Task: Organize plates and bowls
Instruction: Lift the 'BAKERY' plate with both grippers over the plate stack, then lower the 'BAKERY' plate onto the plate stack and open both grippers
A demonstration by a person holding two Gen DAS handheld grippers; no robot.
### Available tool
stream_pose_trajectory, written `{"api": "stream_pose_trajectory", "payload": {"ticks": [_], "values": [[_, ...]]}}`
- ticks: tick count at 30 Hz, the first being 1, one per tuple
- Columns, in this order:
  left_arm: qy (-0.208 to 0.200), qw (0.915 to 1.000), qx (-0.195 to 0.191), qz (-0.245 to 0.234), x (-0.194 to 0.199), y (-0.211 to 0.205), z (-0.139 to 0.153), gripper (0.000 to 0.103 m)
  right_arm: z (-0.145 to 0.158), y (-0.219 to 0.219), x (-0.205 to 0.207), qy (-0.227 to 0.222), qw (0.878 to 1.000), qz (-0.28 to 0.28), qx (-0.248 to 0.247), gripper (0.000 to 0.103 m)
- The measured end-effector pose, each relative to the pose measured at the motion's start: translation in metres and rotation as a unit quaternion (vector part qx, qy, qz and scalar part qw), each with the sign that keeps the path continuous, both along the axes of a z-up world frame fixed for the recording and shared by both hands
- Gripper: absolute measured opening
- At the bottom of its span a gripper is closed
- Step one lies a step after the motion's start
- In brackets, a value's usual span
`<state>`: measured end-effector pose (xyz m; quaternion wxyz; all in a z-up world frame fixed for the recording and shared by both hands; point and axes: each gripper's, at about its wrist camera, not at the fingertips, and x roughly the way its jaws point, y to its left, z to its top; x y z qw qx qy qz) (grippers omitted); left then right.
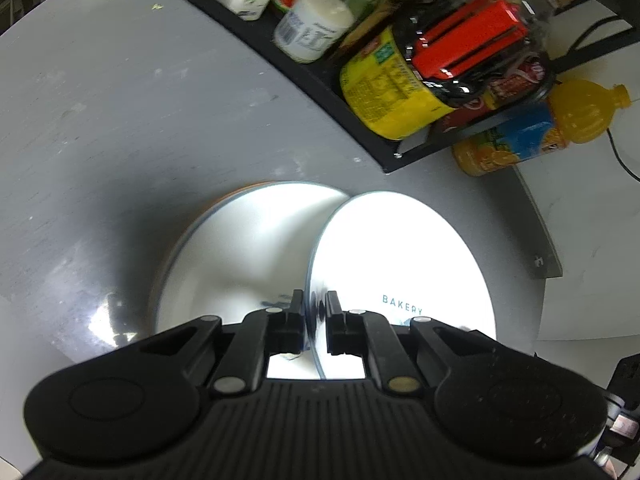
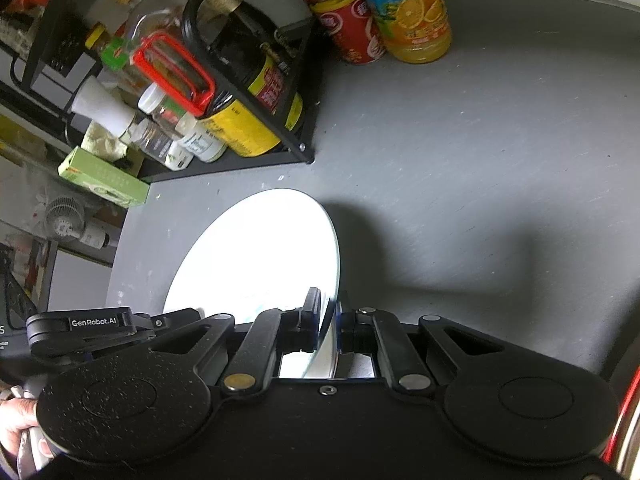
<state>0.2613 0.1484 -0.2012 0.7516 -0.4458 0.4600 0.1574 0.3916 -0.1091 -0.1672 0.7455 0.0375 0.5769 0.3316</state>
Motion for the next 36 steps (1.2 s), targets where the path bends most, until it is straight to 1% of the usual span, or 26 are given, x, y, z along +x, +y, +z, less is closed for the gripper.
{"api": "stream_pose_trajectory", "payload": {"ticks": [14, 18, 22, 27, 28, 29, 31, 32, 34, 36], "values": [[0.026, 0.9993, -0.012, 0.025, -0.021, 0.006, -0.024, 0.011, -0.011, 0.014, -0.017, -0.002, 0.999, 0.028, -0.025, 0.007], [0.035, 0.9988, -0.015, 0.03, -0.027, 0.004, -0.032, 0.012, -0.017, 0.014, -0.02, -0.006, 0.999, 0.023, -0.031, 0.006], [0.034, 0.9987, -0.02, 0.032, -0.03, 0.002, -0.036, 0.013, -0.018, 0.012, -0.02, -0.01, 0.999, 0.021, -0.029, 0.005], [0.043, 0.9987, -0.011, 0.025, -0.026, 0.0, -0.031, 0.012, -0.017, 0.014, -0.022, -0.022, 0.999, 0.019, -0.032, 0.005], [0.05, 0.9986, -0.001, 0.018, -0.024, -0.001, -0.029, 0.012, -0.017, 0.014, -0.023, -0.022, 0.999, 0.017, -0.033, 0.005], [0.054, 0.9983, 0.017, 0.013, -0.022, -0.002, -0.024, 0.013, -0.018, 0.014, -0.022, -0.022, 0.999, 0.015, -0.031, 0.005], [0.052, 0.9979, 0.038, 0.008, -0.022, 0.0, -0.014, 0.013, -0.02, 0.013, -0.023, -0.019, 0.999, 0.011, -0.033, 0.005], [0.049, 0.998, 0.04, 0.007, -0.02, 0.003, -0.009, 0.014, -0.02, 0.012, -0.023, -0.02, 0.999, 0.01, -0.031, 0.005], [0.044, 0.9977, 0.052, 0.007, -0.02, 0.008, 0.002, 0.022, -0.02, 0.011, -0.024, -0.022, 0.999, 0.007, -0.029, 0.005], [0.047, 0.9958, 0.079, 0.009, -0.021, 0.01, 0.011, 0.038, -0.022, 0.011, -0.024, -0.022, 0.999, 0.004, -0.031, 0.006]]}}
